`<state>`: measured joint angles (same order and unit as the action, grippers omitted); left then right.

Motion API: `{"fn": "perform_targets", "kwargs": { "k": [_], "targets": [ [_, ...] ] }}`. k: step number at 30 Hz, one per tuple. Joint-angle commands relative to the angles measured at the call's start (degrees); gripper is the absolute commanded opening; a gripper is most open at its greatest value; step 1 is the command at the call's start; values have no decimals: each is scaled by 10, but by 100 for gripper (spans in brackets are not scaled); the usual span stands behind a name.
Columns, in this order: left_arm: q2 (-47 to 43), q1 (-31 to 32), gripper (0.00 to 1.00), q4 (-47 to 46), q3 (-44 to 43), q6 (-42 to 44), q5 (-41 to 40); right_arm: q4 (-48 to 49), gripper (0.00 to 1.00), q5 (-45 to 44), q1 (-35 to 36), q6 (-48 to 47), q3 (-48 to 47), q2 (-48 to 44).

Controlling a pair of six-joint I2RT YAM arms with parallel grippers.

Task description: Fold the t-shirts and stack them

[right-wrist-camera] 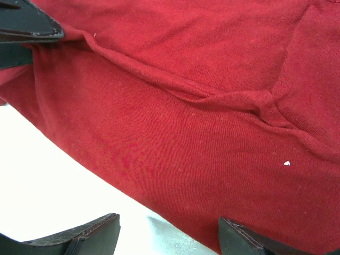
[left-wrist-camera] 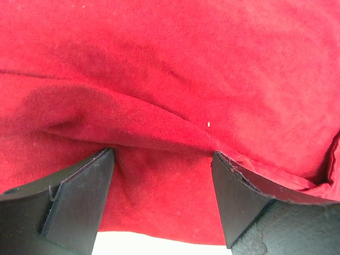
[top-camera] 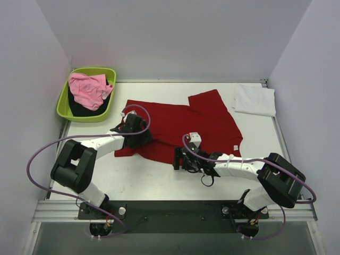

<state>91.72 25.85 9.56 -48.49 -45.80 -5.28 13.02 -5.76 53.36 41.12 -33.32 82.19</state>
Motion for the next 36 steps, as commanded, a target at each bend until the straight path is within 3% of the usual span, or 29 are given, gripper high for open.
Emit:
{"fn": "perform_targets", "kwargs": {
  "k": [1, 13, 22, 28, 31, 36],
  "targets": [
    [-43, 1, 84, 22, -19, 12, -8, -9, 74, -10, 6, 4, 1, 12],
    [-139, 0, 84, 50, 58, 22, -44, -13, 74, -13, 6, 4, 2, 6],
    [-152, -1, 84, 72, 47, 25, -48, -40, 74, -37, 4, -3, -6, -18],
    [-196, -4, 84, 95, 67, 22, -76, -128, 74, -116, -19, -18, -30, -122],
    [-225, -7, 84, 106, 73, 26, -83, -192, 84, -156, -39, -21, -53, -181],
    [-238, -9, 86, 113, 80, 34, -87, -292, 88, -191, -110, -9, -73, -230]
  ]
}}
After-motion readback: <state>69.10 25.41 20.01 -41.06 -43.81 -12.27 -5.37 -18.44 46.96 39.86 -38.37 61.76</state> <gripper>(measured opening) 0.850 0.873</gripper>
